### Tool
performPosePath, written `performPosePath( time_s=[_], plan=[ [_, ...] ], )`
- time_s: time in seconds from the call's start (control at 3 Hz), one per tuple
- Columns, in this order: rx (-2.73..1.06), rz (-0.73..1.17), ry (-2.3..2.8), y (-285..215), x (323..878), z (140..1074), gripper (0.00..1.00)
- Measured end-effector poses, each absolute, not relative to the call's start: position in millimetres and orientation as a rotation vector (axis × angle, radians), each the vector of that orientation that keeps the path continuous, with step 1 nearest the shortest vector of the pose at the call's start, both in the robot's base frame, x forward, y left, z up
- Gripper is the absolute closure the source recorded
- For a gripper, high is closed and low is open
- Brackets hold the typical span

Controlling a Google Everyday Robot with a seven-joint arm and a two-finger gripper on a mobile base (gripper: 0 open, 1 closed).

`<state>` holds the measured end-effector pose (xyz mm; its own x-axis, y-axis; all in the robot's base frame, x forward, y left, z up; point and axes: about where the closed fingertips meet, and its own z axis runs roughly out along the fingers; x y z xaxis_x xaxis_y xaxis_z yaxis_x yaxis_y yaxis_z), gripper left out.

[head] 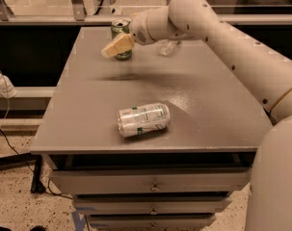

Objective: Move green can near 7up can

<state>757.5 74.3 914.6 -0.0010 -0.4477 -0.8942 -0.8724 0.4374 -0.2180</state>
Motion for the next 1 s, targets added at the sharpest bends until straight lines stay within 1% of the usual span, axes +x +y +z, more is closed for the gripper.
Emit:
performPosePath(
  time_s=[0.33, 0.67, 1.0],
  plan=[
    [-1.118, 0.456, 1.612, 67.6, 781.4, 913.9, 0.0],
    [-1.072, 0.456, 1.613, 66.6, 798.4, 910.3, 0.0],
    [-1.048, 0.472, 1.641, 67.2, 808.8, 898.6, 0.18]
  ],
)
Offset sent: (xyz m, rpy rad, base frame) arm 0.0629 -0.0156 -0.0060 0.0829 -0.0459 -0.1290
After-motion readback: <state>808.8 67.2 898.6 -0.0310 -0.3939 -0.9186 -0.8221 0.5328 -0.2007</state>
